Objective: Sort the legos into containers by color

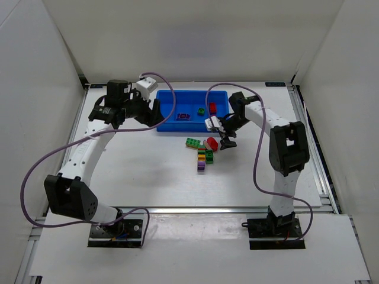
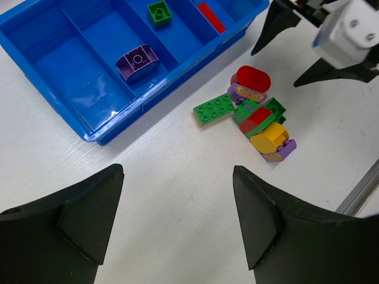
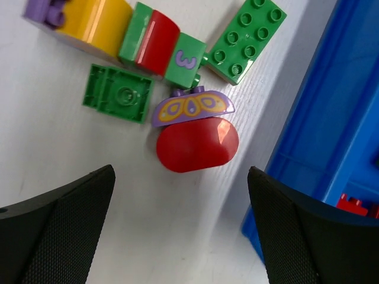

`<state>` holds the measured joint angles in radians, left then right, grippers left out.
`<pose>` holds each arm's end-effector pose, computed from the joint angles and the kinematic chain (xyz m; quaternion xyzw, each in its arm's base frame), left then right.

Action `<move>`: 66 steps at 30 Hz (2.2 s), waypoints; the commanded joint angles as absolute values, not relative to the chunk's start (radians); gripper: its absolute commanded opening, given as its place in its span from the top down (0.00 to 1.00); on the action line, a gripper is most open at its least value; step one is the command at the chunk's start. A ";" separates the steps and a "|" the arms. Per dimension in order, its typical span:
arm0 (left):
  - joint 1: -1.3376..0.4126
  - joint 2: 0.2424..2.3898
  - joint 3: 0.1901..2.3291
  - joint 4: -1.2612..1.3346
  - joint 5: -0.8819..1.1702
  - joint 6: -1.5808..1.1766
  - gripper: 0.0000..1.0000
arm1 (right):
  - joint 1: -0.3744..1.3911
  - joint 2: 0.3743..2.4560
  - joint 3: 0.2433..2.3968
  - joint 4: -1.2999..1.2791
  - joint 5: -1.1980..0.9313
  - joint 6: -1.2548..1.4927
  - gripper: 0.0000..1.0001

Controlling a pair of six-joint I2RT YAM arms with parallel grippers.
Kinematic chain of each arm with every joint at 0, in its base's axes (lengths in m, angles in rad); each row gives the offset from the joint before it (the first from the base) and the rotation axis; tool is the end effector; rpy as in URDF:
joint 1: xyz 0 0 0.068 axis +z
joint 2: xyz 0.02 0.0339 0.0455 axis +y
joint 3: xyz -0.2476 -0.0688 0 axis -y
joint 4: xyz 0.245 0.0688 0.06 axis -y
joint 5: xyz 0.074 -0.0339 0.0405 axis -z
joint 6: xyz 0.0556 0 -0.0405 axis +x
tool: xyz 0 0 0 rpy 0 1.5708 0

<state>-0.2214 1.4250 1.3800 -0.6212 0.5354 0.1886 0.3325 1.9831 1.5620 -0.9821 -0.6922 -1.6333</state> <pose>0.3130 -0.0995 0.3321 0.2898 0.8257 -0.2448 0.4175 0.3541 0.1598 0.1798 -0.7958 0.4963 0.2214 0.2673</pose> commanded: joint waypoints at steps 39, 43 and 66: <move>-0.192 1.463 1.338 -0.624 0.578 0.192 0.16 | 0.430 2.161 1.637 -0.925 -0.558 -1.560 0.08; -0.190 1.466 1.336 -0.624 0.578 0.189 0.16 | 0.431 2.166 1.635 -0.905 -0.558 -1.540 0.22; -0.190 1.261 1.068 -0.333 0.934 -0.226 0.17 | 0.416 1.701 1.588 -0.632 -0.635 -0.833 0.76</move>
